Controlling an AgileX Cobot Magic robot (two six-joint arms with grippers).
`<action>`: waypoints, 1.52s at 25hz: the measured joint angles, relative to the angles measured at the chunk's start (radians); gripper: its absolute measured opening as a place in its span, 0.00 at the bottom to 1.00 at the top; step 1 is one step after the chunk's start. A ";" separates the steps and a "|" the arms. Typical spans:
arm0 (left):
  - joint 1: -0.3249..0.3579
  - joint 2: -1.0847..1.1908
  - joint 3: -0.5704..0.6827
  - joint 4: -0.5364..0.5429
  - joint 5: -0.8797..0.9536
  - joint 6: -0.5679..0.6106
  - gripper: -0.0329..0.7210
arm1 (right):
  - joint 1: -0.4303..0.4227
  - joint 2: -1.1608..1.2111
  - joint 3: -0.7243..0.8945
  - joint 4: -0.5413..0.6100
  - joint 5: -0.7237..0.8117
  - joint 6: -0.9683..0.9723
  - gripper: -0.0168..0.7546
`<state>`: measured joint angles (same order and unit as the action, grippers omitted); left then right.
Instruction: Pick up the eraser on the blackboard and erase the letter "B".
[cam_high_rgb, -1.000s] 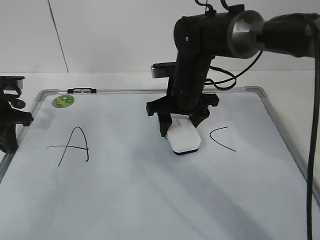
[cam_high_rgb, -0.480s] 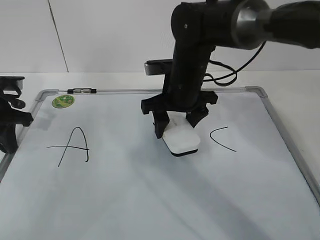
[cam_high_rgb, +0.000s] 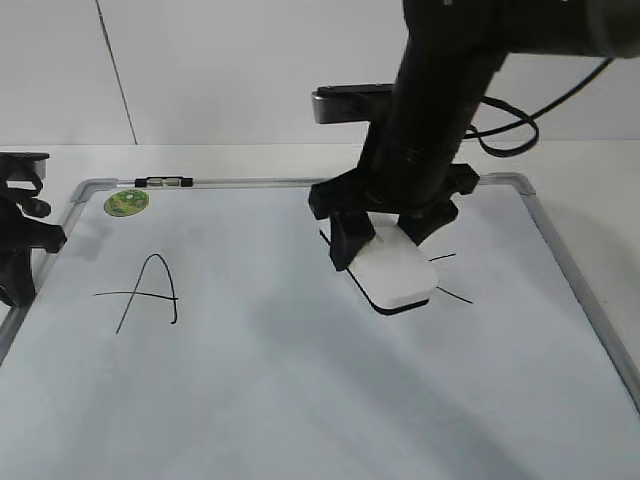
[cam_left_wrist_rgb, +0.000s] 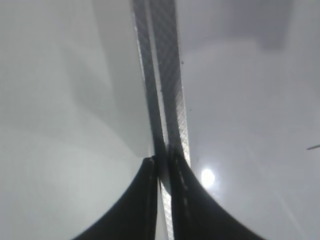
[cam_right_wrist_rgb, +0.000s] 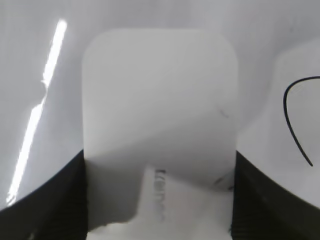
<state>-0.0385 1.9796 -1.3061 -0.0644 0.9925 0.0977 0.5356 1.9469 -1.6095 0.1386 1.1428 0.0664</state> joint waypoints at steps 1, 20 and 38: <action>0.000 0.000 0.000 0.000 0.000 0.000 0.07 | 0.002 -0.033 0.059 0.001 -0.040 -0.004 0.70; 0.000 0.000 0.000 0.000 0.001 0.000 0.07 | 0.004 0.001 0.308 0.019 -0.370 -0.086 0.70; 0.000 0.000 0.000 -0.002 0.001 0.000 0.07 | 0.006 0.008 0.308 -0.177 -0.358 0.077 0.70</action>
<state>-0.0385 1.9796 -1.3061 -0.0662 0.9932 0.0977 0.5413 1.9550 -1.3010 -0.0384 0.7844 0.1433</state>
